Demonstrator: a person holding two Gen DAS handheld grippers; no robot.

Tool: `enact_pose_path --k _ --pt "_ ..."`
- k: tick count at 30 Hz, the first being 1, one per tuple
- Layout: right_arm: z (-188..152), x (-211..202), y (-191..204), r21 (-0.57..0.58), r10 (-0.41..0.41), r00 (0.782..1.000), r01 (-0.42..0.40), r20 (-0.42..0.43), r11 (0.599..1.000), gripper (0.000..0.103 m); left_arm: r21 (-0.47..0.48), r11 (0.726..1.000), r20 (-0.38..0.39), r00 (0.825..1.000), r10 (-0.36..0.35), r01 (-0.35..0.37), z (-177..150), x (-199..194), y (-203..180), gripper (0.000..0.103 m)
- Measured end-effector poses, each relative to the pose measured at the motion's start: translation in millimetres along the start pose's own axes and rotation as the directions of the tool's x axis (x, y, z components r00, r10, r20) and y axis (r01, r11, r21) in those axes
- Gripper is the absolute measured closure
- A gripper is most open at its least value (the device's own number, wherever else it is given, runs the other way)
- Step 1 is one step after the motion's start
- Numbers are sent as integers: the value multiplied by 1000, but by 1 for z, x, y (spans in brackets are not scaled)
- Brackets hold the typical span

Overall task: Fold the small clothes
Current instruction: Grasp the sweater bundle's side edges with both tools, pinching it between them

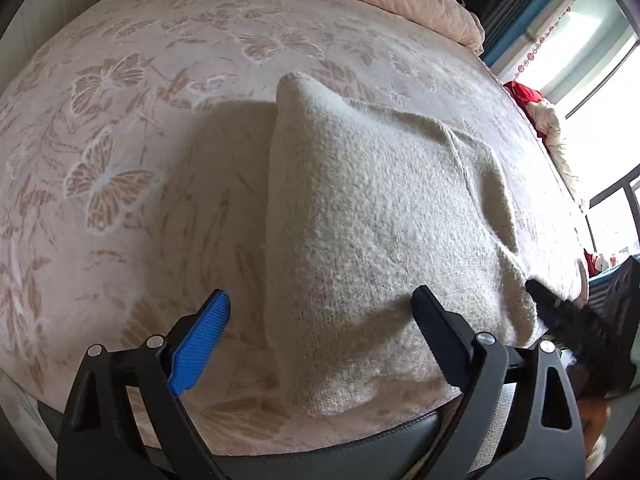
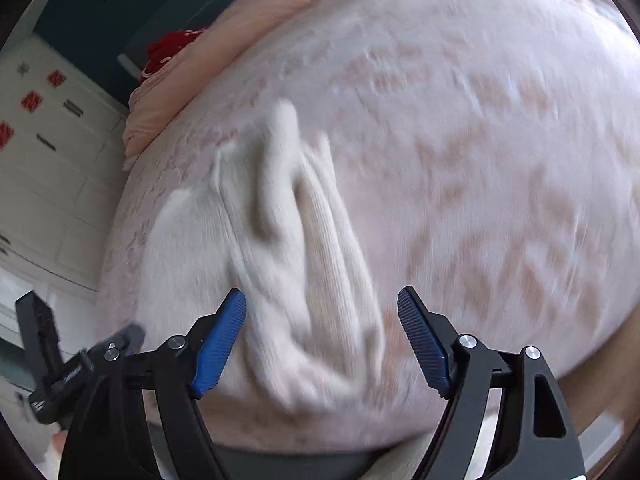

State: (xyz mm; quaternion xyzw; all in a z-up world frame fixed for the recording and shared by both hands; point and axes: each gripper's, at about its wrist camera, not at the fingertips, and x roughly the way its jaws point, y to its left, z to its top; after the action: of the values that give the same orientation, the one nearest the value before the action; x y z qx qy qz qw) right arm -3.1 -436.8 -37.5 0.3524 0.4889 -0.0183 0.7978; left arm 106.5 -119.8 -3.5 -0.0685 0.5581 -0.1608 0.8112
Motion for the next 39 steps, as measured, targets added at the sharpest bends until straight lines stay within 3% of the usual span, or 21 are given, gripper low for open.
enact_pose_path --k 4,11,18,23,26,30,31,32,33,34,37,39 --pt "-12 17 -1 32 35 999 -34 -33 999 26 34 999 -14 1000 11 -11 -2 5 -12 13" --pt "-13 36 1 32 61 997 -59 -48 998 16 48 999 -44 999 20 -18 -4 18 -17 12" --pt "-5 51 -7 57 135 991 -134 -18 989 5 64 998 -50 998 25 -22 -5 32 -20 8" --pt "0 62 -4 27 198 980 -199 29 980 5 -10 999 -73 996 -44 44 -1 50 -15 5" --pt "8 68 -9 47 271 961 -273 59 961 5 -107 986 -100 985 -139 128 3 65 -3 5" --pt "20 75 -9 38 317 946 -320 68 947 5 -106 979 -80 979 -185 176 7 69 -1 5" --pt "23 77 -8 35 324 944 -326 65 945 10 -109 975 -75 976 -205 196 8 68 0 5" --pt "25 79 -9 42 323 944 -326 61 945 34 -117 970 -71 972 -224 215 9 68 2 5" --pt "28 82 -13 66 332 942 -335 45 940 50 -130 963 -69 967 -246 236 10 65 4 15" --pt "28 84 -20 130 373 927 -374 35 918 57 -146 953 -71 958 -279 267 10 61 7 27" --pt "28 75 -17 155 366 930 -366 31 918 64 -119 948 -81 948 -307 297 9 46 8 47" --pt "22 57 -13 146 373 928 -372 21 917 64 -101 945 -92 943 -321 312 7 34 7 51"
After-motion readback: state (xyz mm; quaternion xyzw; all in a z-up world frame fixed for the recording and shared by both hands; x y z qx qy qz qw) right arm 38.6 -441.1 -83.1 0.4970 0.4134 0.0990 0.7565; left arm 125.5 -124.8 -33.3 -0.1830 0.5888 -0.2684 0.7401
